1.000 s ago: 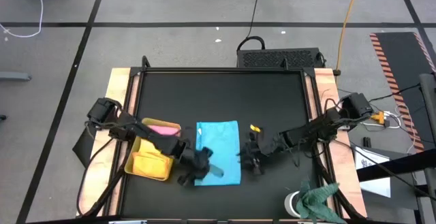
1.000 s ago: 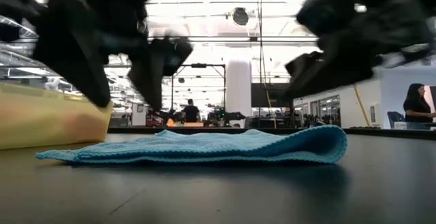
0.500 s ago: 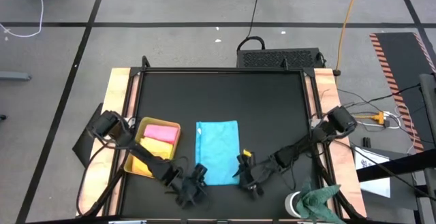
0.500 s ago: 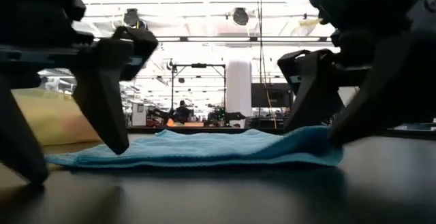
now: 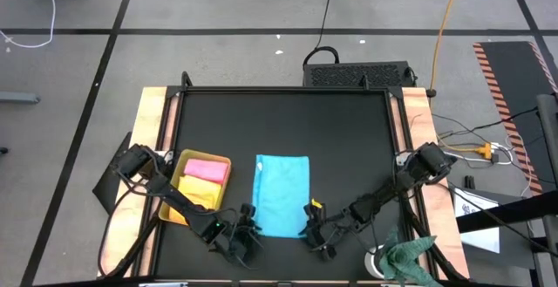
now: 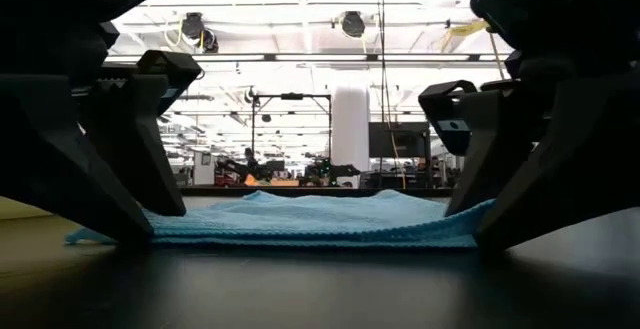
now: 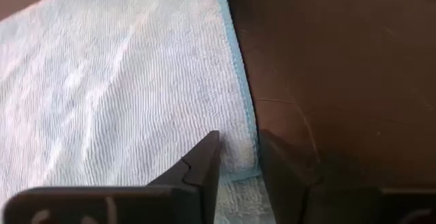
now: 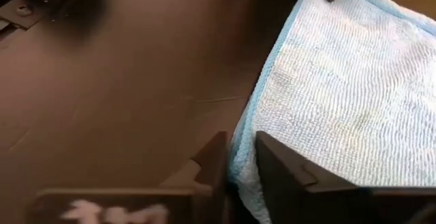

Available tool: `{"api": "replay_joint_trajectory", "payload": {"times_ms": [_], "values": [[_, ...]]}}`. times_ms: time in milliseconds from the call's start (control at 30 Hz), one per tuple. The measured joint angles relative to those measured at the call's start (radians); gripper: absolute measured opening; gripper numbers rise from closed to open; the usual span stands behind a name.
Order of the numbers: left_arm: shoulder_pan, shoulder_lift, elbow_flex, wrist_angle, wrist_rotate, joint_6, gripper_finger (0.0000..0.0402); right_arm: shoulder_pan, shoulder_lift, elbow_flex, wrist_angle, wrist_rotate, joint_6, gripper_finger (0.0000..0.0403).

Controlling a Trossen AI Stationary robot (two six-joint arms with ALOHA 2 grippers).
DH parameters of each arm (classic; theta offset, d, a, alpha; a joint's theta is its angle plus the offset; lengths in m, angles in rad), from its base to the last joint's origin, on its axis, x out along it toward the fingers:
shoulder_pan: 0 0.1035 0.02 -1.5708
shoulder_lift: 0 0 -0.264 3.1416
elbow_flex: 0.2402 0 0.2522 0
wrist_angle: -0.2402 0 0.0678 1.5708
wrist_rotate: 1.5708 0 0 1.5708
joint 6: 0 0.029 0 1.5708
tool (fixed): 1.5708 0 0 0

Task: Fold microfiber towels
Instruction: Fold the blue microfiber towel

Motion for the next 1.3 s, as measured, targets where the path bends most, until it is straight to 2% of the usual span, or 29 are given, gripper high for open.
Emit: {"api": "replay_joint_trajectory", "payload": {"times_ms": [167,267,400,533,633,800,967,1167,1300], "values": [[0.001,0.0,-0.001,-0.001,0.027,-0.006,0.0057,0.008,-0.002,-0.001,-0.003,0.002,0.01,0.001],[0.001,-0.003,-0.001,0.008,0.058,-0.041,0.0012,0.022,-0.025,-0.003,-0.01,0.009,0.053,0.001],[-0.001,-0.045,-0.005,0.013,0.111,-0.094,0.0011,0.048,-0.091,-0.003,0.003,0.009,0.126,0.0007],[-0.007,-0.147,-0.005,0.015,0.118,-0.148,0.0006,0.073,-0.177,-0.003,-0.012,0.024,0.18,0.0003],[0.001,-0.224,-0.005,0.011,0.106,-0.179,0.0012,0.085,-0.255,-0.003,-0.044,0.083,0.221,0.0003],[0.046,-0.338,-0.004,-0.001,0.101,-0.153,0.0009,0.087,-0.363,-0.003,-0.202,0.199,0.321,0.0002],[0.155,-0.351,-0.004,-0.054,0.1,-0.085,0.0011,0.04,-0.417,-0.003,-0.376,0.289,0.42,0.0002],[0.306,-0.301,-0.004,-0.141,0.098,-0.073,0.0007,-0.072,-0.413,-0.003,-0.496,0.294,0.487,0.0002],[0.364,-0.298,-0.003,-0.178,0.09,-0.084,0.0009,-0.14,-0.416,-0.017,-0.511,0.286,0.478,0.0002]]}}
